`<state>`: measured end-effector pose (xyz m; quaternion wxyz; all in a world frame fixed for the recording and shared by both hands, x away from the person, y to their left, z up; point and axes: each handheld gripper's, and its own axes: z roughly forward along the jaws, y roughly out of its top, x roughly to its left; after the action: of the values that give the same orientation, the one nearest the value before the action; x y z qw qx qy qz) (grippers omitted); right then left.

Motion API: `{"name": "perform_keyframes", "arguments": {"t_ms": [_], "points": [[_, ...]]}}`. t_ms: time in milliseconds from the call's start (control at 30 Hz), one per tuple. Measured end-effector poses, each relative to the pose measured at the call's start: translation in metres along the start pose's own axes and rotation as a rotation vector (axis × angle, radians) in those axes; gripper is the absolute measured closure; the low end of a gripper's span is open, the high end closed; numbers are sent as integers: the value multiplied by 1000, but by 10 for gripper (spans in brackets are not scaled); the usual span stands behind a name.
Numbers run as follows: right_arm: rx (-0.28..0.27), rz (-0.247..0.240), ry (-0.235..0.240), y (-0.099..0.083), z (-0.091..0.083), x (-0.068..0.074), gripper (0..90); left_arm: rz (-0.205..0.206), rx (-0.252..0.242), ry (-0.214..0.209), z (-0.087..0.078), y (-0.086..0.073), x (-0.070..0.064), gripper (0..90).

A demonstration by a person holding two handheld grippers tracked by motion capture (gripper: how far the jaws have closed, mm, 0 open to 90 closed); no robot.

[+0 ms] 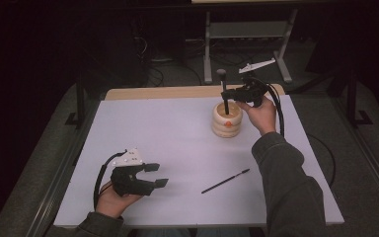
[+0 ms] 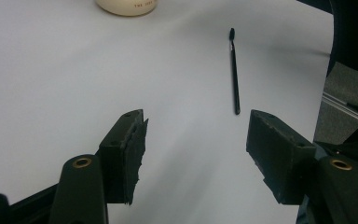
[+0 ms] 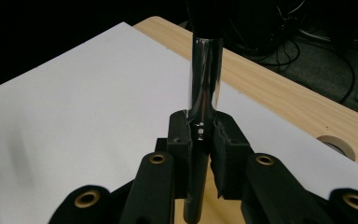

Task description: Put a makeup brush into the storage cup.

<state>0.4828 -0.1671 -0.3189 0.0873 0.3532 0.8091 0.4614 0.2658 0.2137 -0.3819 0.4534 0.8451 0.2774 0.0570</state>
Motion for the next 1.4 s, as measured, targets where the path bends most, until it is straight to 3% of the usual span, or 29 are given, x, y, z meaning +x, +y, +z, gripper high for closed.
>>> {"name": "perform_keyframes", "arguments": {"t_ms": [200, 233, 267, 400, 433, 900, 933, 1400], "points": [[3, 6, -12, -2, 1, 1, 775, 0, 0, 1, 0, 0, -1, 367], [6, 16, -15, -2, 1, 1, 775, 16, 4, 3, 0, 1, 0, 367], [5, 12, -14, -4, 1, 0, 775, -2, 2, 0, 0, 0, -1, 364], [19, -17, -30, -6, 4, -2, 775, 3, -1, -2, 0, 1, -1, 363], [26, 6, -23, -7, 4, 0, 775, 3, 0, -2, 0, 1, -1, 363], [40, 24, -19, -14, 13, -2, 775, -13, -10, -2, 0, 0, -1, 362], [39, 27, -16, -15, 14, -3, 775, 6, 2, 0, -1, 0, 0, 363], [66, 52, -25, -24, 18, -4, 773, 1, 0, -5, 1, 1, -1, 362]]}}
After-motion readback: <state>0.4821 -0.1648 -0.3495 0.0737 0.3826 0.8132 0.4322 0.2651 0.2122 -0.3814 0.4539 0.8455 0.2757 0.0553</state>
